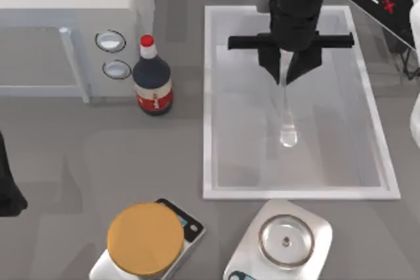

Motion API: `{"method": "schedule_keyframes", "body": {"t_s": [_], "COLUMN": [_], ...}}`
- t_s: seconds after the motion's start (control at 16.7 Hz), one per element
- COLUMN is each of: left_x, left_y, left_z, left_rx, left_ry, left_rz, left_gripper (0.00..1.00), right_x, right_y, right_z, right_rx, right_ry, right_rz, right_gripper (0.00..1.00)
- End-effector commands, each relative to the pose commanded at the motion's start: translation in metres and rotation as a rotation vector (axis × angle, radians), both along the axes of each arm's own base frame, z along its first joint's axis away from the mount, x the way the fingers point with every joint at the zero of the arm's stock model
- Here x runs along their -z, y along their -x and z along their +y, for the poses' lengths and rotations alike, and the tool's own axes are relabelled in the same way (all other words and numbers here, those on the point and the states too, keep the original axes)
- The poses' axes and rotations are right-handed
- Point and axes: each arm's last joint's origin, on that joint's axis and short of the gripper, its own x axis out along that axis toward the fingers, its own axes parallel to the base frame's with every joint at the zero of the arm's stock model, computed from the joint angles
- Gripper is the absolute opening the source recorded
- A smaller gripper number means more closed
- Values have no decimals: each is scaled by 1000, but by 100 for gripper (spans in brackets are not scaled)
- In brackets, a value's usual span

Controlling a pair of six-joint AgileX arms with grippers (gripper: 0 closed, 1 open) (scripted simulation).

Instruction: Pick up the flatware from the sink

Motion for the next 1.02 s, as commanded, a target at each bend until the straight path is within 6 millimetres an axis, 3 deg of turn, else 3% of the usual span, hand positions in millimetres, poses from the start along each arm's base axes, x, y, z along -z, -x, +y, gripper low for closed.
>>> {"method": "schedule_keyframes", "body": {"t_s": [0.18,0.42,0.72,0.9,1.02], "left_x": [0,0,0,0,0], "left_y": [0,0,0,0,0], "left_z": [0,0,0,0,0], "left_rx": [0,0,0,0,0], "left_ry": [0,0,0,0,0], "left_rz": [0,0,0,0,0], "left_gripper": [100,100,100,100,100], "right_x": [-20,-55,-79,-84,-84], "right_y": [2,27,103,149,169], "right_z": [-29,-96,-184,-217,-230], "right_rx": [0,2,6,8,8], "right_ry": [-2,4,9,4,2], "right_rz": [-8,4,51,50,46], "right_gripper": [0,0,0,0,0]}}
